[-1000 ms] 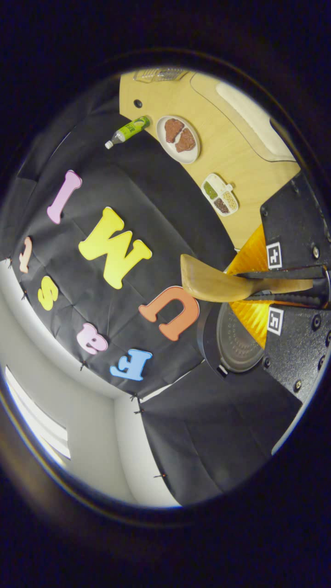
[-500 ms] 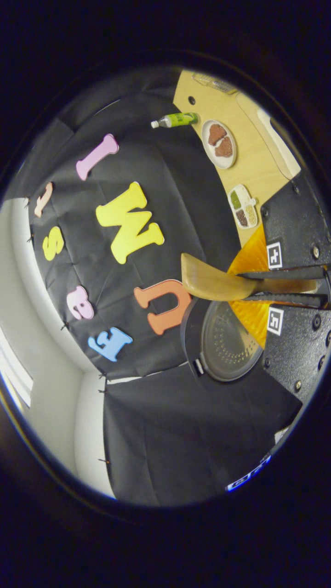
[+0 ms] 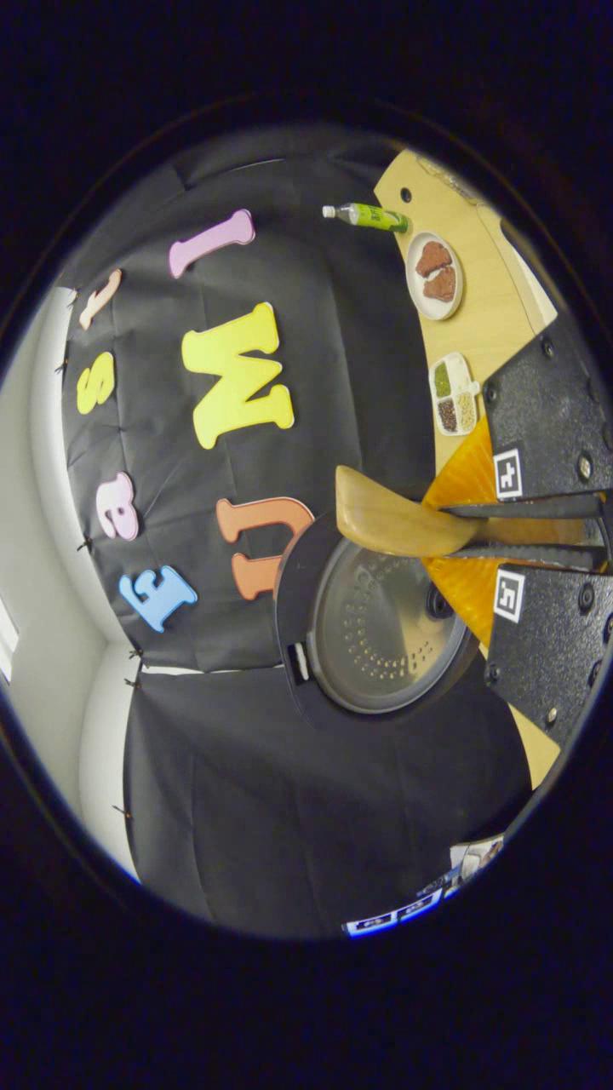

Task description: Close the left gripper, press the button to open the rice cooker; take a wooden spoon from the chopstick holder with the right hand, scoop a spoonful of rice and pour it into the rice cooker, then put the wooden spoon back into the chopstick holder.

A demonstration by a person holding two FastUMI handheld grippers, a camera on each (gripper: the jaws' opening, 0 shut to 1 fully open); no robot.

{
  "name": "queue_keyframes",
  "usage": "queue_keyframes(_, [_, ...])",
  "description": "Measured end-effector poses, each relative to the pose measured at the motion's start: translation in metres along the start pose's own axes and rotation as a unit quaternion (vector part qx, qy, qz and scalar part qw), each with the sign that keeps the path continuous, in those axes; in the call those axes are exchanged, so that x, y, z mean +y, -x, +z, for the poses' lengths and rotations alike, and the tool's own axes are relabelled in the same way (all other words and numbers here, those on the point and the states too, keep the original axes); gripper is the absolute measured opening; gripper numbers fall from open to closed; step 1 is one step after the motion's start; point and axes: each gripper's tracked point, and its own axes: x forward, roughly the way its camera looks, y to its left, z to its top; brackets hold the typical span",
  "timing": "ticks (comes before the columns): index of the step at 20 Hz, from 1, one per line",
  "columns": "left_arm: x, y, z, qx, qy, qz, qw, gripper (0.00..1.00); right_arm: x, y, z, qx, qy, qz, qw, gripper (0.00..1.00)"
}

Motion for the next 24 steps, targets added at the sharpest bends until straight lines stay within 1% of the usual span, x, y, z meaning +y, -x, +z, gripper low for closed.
queue_keyframes(3, [0.002, 0.001, -0.001, -0.003, 0.0, 0.002, 1.0, 0.95, 0.002, -0.003, -0.003, 0.007, 0.013, 0.002, 1.0, 0.17])
queue_keyframes(5, [0.003, 0.001, -0.003, -0.002, 0.001, 0.003, 1.0, 0.95, 0.006, -0.005, -0.008, 0.016, 0.036, 0.007, 0.999, 0.17])
queue_keyframes(8, [0.003, 0.001, -0.009, 0.008, 0.003, 0.003, 1.0, 0.95, 0.019, -0.002, -0.01, 0.023, 0.101, 0.028, 0.994, 0.17])
queue_keyframes(12, [0.003, 0.004, -0.009, 0.006, -0.007, 0.007, 1.0, 0.95, 0.037, 0.002, -0.008, 0.011, 0.147, 0.048, 0.988, 0.17])
queue_keyframes(15, [0.001, 0.006, -0.01, 0.007, -0.006, 0.007, 1.0, 0.95, 0.042, 0.008, -0.004, 0.004, 0.181, 0.048, 0.982, 0.17])
queue_keyframes(19, [-0.003, 0.006, -0.006, 0.005, -0.009, 0.008, 1.0, 0.95, 0.046, 0.015, 0.003, -0.006, 0.238, 0.043, 0.97, 0.17])
queue_keyframes(24, [-0.015, 0.002, -0.005, 0.007, -0.013, -0.002, 1.0, 0.94, 0.037, 0.032, 0.018, -0.018, 0.254, 0.034, 0.966, 0.17])
